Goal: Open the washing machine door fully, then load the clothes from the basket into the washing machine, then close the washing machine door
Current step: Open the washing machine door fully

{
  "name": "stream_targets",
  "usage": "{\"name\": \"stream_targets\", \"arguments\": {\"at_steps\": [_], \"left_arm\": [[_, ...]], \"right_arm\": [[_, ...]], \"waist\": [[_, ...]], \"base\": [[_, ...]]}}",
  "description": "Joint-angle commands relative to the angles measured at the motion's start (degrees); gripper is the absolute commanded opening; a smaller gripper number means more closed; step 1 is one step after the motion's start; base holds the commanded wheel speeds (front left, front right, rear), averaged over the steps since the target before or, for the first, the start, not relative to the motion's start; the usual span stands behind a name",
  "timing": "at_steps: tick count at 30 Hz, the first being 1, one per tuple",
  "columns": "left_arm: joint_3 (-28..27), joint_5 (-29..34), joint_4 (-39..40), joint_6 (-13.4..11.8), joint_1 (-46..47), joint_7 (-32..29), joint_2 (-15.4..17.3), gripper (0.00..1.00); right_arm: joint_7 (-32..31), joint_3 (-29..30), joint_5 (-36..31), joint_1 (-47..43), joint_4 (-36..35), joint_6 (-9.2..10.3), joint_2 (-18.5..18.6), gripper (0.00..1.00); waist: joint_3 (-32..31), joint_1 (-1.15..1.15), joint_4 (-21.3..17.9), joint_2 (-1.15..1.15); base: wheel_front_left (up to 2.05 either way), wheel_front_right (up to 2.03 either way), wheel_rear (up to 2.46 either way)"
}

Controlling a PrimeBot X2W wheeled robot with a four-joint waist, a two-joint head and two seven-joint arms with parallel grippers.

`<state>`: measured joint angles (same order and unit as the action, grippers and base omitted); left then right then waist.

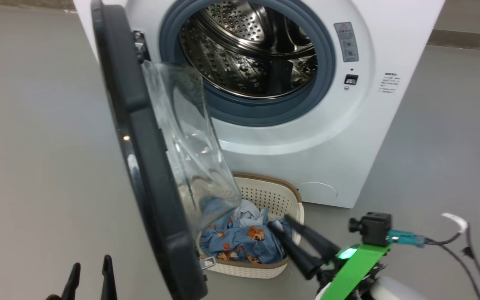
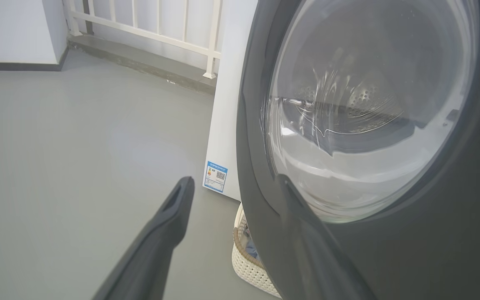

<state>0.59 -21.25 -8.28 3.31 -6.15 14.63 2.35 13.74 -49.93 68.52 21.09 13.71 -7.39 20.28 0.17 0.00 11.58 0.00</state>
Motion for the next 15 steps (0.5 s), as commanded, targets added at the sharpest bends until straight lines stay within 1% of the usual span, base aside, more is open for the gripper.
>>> {"name": "stream_targets", "arguments": {"at_steps": [1,2,4,10,12,14,15], "left_arm": [[-2.4,1.1,1.3,0.3,0.9,0.4,0.5,1.00],[-2.7,1.2,1.3,0.4,0.8,0.4,0.5,1.00],[-3.5,1.6,1.6,0.5,0.5,0.4,0.5,1.00],[-4.4,2.2,1.5,1.2,-0.4,0.4,0.5,1.00],[-4.8,2.2,1.5,1.3,-0.7,0.4,0.5,1.00],[-5.3,2.3,1.6,1.3,-1.1,0.4,0.5,1.00],[-5.3,2.3,1.6,1.3,-1.1,0.4,0.5,1.00]], "right_arm": [[1.0,1.2,-2.2,0.0,-0.6,-0.10,0.5,1.00],[1.2,3.5,-4.3,-0.5,-0.1,-0.10,0.9,1.00],[1.2,10.1,-9.5,-2.8,-0.3,-0.10,0.7,1.00],[1.2,27.5,-23.7,-13.5,-4.1,-0.10,-2.1,1.00],[1.2,32.3,-29.1,-16.6,-5.9,-0.10,-3.0,1.00],[1.2,36.9,-33.2,-19.4,-7.6,-0.10,-4.7,1.00],[1.2,36.9,-33.2,-19.4,-7.6,-0.10,-4.7,1.00]], "waist": [[0.1,0.00,-1.1,0.00],[0.2,0.00,-1.5,0.00],[0.4,0.00,-2.3,0.00],[0.4,0.00,-3.7,0.00],[0.3,0.00,-4.2,0.00],[0.2,0.00,-4.7,0.00],[0.2,0.00,-4.7,0.00]], "base": [[0.00,0.00,0.00],[0.00,0.00,0.00],[0.00,0.00,0.00],[0.00,0.00,0.00],[0.00,0.00,0.00],[0.00,0.00,0.00],[0.00,0.00,0.00]]}}
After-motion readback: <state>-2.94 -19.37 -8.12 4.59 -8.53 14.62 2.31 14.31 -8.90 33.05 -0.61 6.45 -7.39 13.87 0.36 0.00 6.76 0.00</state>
